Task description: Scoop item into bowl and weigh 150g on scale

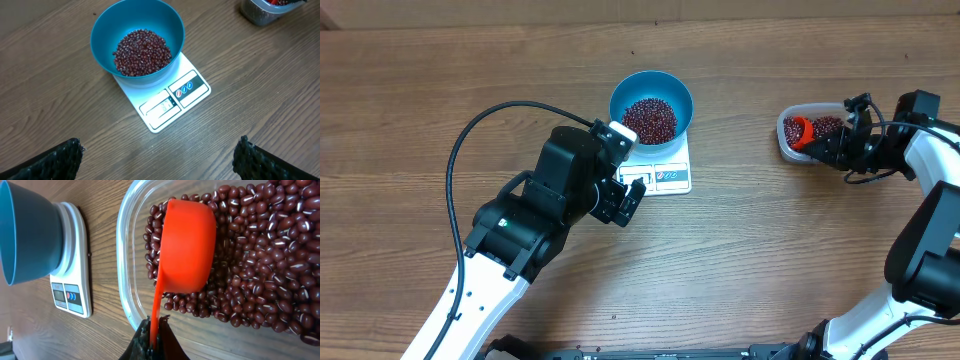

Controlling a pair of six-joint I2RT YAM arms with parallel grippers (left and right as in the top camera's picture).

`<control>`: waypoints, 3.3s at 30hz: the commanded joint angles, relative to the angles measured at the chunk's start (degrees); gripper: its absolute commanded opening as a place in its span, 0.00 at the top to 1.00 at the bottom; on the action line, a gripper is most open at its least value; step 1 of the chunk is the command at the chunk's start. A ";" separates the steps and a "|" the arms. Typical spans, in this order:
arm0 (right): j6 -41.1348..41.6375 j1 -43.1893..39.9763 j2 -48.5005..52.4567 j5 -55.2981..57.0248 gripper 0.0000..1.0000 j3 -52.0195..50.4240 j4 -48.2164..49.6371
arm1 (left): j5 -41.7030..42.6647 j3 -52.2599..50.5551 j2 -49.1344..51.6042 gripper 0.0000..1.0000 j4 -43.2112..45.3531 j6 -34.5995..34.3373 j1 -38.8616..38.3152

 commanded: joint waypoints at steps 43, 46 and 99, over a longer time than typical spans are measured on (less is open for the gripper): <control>-3.54 -9.25 2.01 -36.22 0.96 -0.79 -10.80 | -0.59 1.07 -0.33 0.00 0.00 -0.74 0.28; -3.54 -6.43 2.01 -38.60 0.96 -0.76 -10.99 | -0.59 1.07 -0.33 0.00 0.00 -0.74 0.28; 19.43 30.93 2.01 -14.49 0.96 -0.76 38.99 | -0.59 1.07 -0.33 0.00 0.00 -0.74 0.28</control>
